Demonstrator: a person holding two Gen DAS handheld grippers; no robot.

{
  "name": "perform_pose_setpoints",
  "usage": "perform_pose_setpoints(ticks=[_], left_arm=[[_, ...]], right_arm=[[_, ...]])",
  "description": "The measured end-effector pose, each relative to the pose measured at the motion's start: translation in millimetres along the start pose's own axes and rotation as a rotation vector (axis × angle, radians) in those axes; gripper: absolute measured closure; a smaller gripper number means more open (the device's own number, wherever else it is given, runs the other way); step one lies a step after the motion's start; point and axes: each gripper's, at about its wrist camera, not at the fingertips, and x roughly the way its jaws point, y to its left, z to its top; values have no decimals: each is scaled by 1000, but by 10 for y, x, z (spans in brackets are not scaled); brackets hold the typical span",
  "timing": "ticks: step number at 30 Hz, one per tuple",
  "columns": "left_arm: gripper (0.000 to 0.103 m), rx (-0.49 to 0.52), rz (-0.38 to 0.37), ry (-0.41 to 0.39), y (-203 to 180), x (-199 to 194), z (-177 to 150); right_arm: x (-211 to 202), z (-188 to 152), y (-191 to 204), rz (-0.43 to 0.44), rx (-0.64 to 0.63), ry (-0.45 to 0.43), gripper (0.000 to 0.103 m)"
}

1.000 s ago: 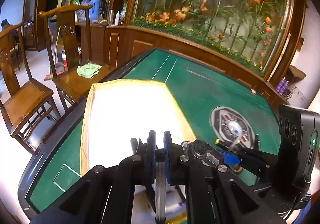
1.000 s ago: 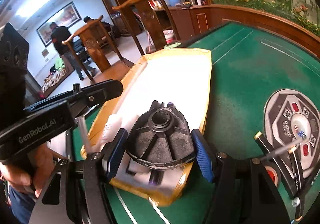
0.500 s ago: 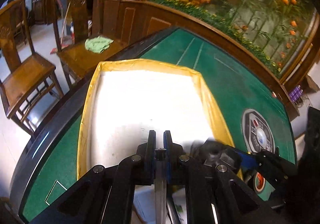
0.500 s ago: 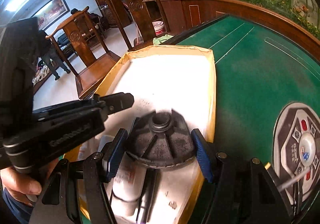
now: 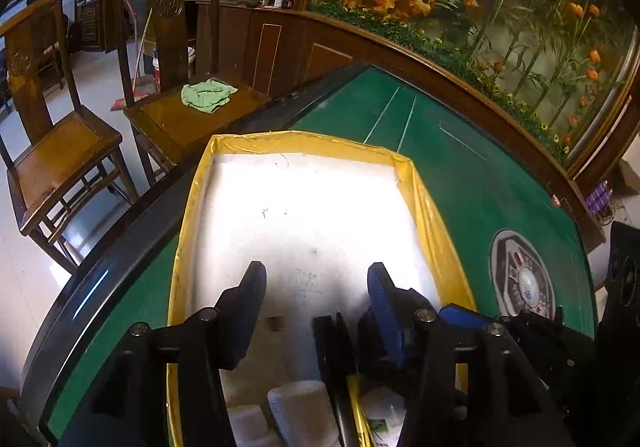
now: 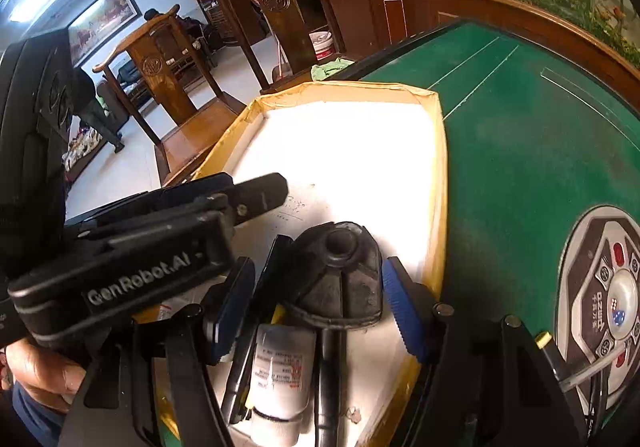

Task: Organize rigid objects
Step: 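Lower the base and pen into the tray and open both tools, then move both tools back to the pens on the table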

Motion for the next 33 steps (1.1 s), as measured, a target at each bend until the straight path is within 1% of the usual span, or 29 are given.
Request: perform_pose_setpoints(ticks=[4, 7, 9, 12, 15, 17, 18, 19, 21, 22, 24, 25, 27, 29, 30, 31, 33], left_arm=[[47, 23, -19, -30, -81, -198, -67], [47, 50, -48, -56, -193, -356, -184], [47, 88, -67, -65, -313, -441, -281], [47, 158, -77, -77, -520, -559, -439], [47, 214, -115, -77, -706, -673, -608], [47, 253, -144, -67, -825, -722, -733], [47, 276, -159, -62, -889, -739, -796], [47, 306, -179, -49, -981, -746, -879], [47, 364, -220, -14, -1175, -726, -1031], [47, 392, -238, 5, -1283, -712, -1114], [47, 451, -269, 54, -1494, -656, -1285], [47, 466, -283, 77, -1578, -620, -1353], [48, 520, -318, 132, -1770, -544, -1514], [48, 579, -329, 155, -1937, -497, -1650], [50, 613, -328, 173, -2022, -454, -1711], [58, 628, -325, 180, -2074, -442, -1767], [69, 673, -311, 211, -2211, -364, -1851]], right_arm=[[-226, -75, -65, 36, 32, -37, 38], [-482, -207, -153, 67, 67, -81, 38], [-632, -320, -210, 78, 83, -103, 37], [-830, -513, -319, 93, 112, -123, 37], [-1099, -782, -443, 89, 105, -136, 37], [-1325, -950, -482, 96, 66, -161, 37], [-1437, -1036, -512, 81, 46, -170, 37], [-1544, -1117, -568, 67, 39, -179, 37], [-1749, -1332, -732, 73, 67, -220, 37], [-1853, -1467, -847, 71, 95, -251, 37], [-2019, -1715, -1081, 29, 163, -298, 37], [-2053, -1806, -1162, 22, 191, -306, 37], [-2123, -2003, -1422, 43, 278, -308, 37], [-2145, -2110, -1576, 50, 331, -305, 37], [-2138, -2125, -1612, 45, 340, -301, 37], [-2124, -2115, -1640, 39, 346, -293, 37], [-2107, -2142, -1677, 44, 360, -274, 37]])
